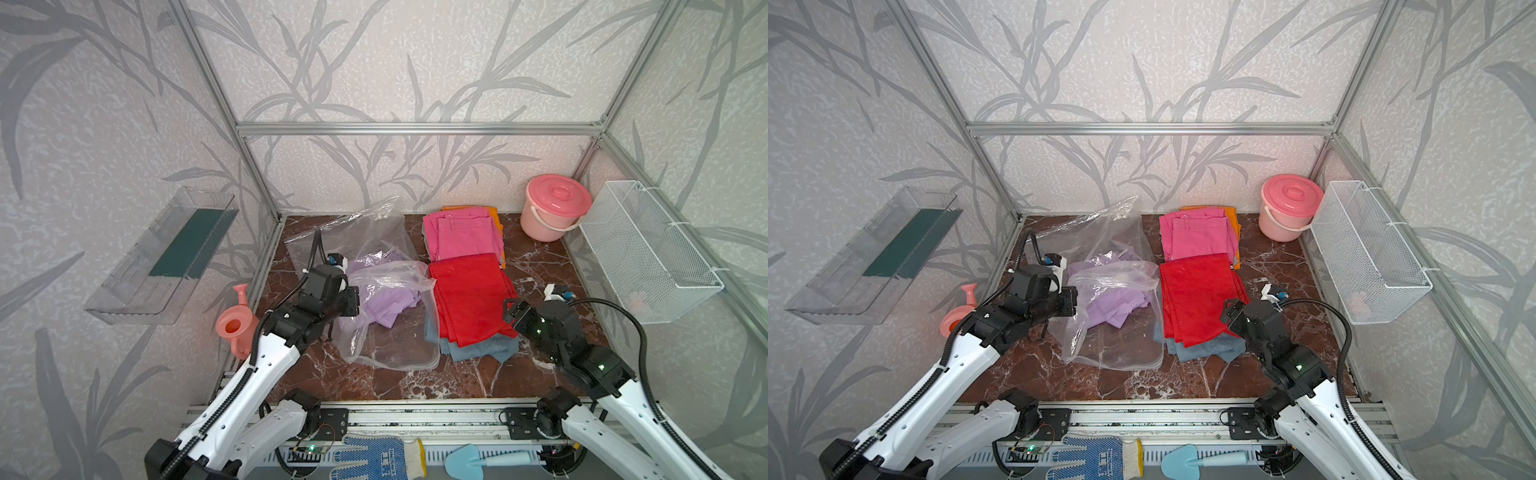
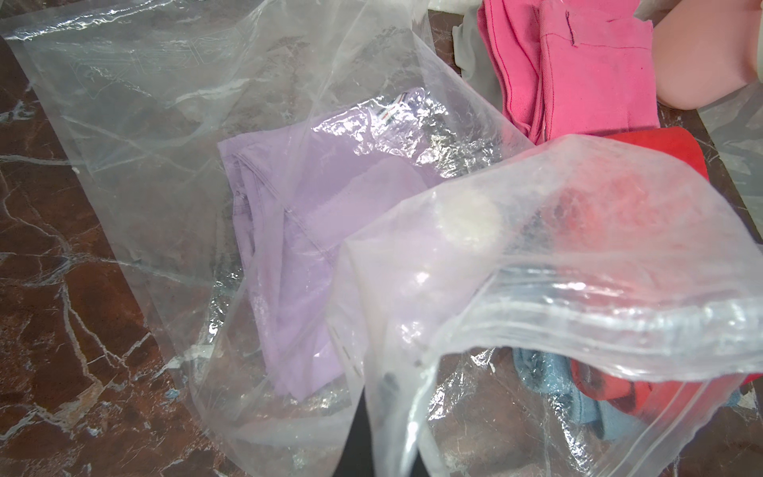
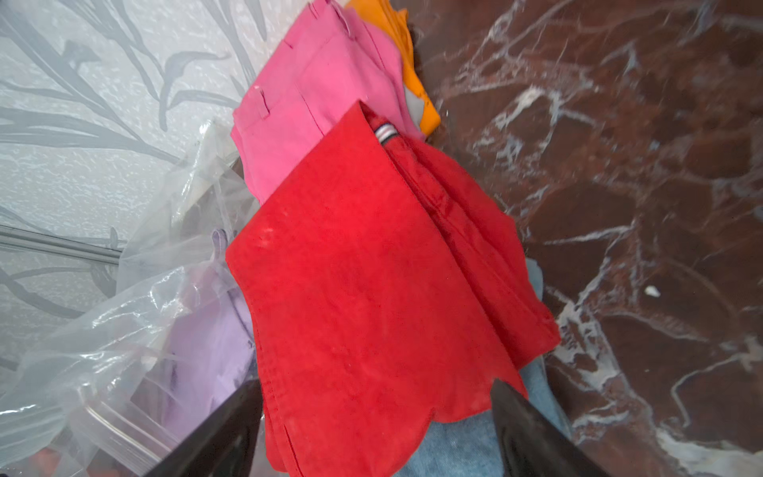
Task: Take the trousers out of the vacuum bag
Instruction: Place the trousers at the center of the board.
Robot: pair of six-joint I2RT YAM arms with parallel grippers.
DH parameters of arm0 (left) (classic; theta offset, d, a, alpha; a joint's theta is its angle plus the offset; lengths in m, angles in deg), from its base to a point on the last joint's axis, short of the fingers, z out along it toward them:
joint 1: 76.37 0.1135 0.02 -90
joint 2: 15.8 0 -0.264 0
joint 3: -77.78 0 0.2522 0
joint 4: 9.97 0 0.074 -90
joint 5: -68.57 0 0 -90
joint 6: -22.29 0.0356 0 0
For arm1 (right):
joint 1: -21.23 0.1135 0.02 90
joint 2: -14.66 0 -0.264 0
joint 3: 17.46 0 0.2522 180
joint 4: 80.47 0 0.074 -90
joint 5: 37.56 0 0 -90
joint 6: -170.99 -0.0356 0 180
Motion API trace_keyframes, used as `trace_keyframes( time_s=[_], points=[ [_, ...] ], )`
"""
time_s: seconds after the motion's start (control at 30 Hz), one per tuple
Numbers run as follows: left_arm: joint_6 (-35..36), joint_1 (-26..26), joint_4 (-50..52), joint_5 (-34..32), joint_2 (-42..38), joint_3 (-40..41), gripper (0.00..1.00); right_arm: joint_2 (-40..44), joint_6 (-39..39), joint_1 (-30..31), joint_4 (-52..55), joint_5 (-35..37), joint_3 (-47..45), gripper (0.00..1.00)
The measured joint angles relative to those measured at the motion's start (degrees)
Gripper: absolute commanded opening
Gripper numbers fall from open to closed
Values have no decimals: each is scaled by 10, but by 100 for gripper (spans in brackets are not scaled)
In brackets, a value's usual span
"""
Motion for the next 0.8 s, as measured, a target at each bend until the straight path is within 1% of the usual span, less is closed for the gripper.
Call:
trace_keyframes(
  time_s=[0.1,0.23,0.33,0.4,0.5,0.63,0.7,0.8],
  points=[
    [0,0,0,0,0,0,0,-31,35,0,-13,1,31,87],
    [0,0,0,0,0,0,0,-113,66,0,-64,-39,52,87],
    [0,0,0,-2,0,0,0,-184,73,0,-116,-78,45,87],
    [0,0,1,-3,-1,0,0,-213,68,0,-154,-100,17,87],
    [0,0,0,-4,-3,0,0,-226,50,0,-196,-115,-52,88],
    [0,0,0,-4,-3,0,0,-224,21,0,-271,-116,-146,88],
    [0,0,0,-4,-3,0,0,-213,9,0,-301,-115,-165,88],
    [0,0,0,-4,-3,0,0,-189,2,0,-307,-112,-172,88]
  ],
)
